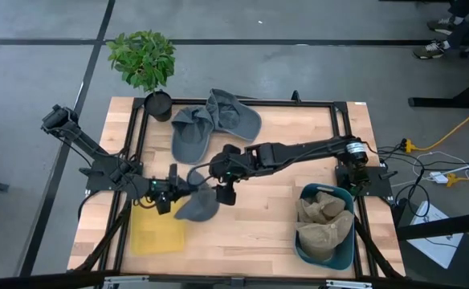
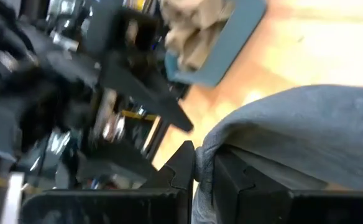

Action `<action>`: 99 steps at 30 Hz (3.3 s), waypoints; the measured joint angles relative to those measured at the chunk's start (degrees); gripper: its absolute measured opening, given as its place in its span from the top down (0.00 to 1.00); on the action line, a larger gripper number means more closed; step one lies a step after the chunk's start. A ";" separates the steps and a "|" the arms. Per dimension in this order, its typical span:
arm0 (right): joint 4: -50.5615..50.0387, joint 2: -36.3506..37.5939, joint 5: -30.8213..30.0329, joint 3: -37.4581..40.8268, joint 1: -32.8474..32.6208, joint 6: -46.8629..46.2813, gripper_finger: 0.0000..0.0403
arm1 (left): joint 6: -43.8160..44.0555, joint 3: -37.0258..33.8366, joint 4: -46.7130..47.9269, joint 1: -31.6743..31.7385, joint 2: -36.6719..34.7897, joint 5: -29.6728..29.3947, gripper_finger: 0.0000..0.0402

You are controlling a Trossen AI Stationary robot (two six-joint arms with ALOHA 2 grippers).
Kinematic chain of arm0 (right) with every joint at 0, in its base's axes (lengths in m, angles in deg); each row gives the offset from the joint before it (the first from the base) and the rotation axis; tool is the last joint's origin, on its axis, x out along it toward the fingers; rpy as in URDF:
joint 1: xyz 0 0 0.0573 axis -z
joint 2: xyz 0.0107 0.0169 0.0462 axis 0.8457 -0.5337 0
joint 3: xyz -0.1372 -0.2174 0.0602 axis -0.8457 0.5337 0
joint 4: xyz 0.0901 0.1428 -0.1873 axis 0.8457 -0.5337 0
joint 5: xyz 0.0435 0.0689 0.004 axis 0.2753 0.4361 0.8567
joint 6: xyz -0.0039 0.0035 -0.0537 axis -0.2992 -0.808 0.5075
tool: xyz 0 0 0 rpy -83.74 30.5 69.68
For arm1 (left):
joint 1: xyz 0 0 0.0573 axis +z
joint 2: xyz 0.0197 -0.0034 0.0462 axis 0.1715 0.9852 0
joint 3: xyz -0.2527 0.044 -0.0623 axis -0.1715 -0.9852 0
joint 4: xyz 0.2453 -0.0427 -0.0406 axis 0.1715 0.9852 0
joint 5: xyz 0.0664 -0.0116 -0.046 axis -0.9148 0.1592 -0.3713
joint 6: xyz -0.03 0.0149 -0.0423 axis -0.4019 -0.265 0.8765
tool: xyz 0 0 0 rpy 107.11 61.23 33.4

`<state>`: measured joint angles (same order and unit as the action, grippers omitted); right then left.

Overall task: Pick & Place hat
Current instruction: Put the bottom blue cap into the yellow bin

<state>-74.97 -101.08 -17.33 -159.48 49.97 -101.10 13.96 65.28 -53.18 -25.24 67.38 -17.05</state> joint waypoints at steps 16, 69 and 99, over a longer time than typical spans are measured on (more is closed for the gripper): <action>17.85 -0.34 5.71 7.46 -3.08 -1.58 0.22 | -0.52 -0.02 -5.03 -0.79 -2.91 4.96 0.94; 21.65 -0.49 -16.91 7.35 -3.80 -8.32 0.95 | 52.08 0.04 5.71 -0.11 -12.62 -7.15 0.59; 30.28 -0.49 -18.88 7.35 -3.77 -3.18 0.90 | 52.70 0.04 6.97 7.54 -12.33 -1.04 0.89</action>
<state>-44.69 -101.57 -36.20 -152.13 46.20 -104.28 66.66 65.33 -46.21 -17.70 55.05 -18.09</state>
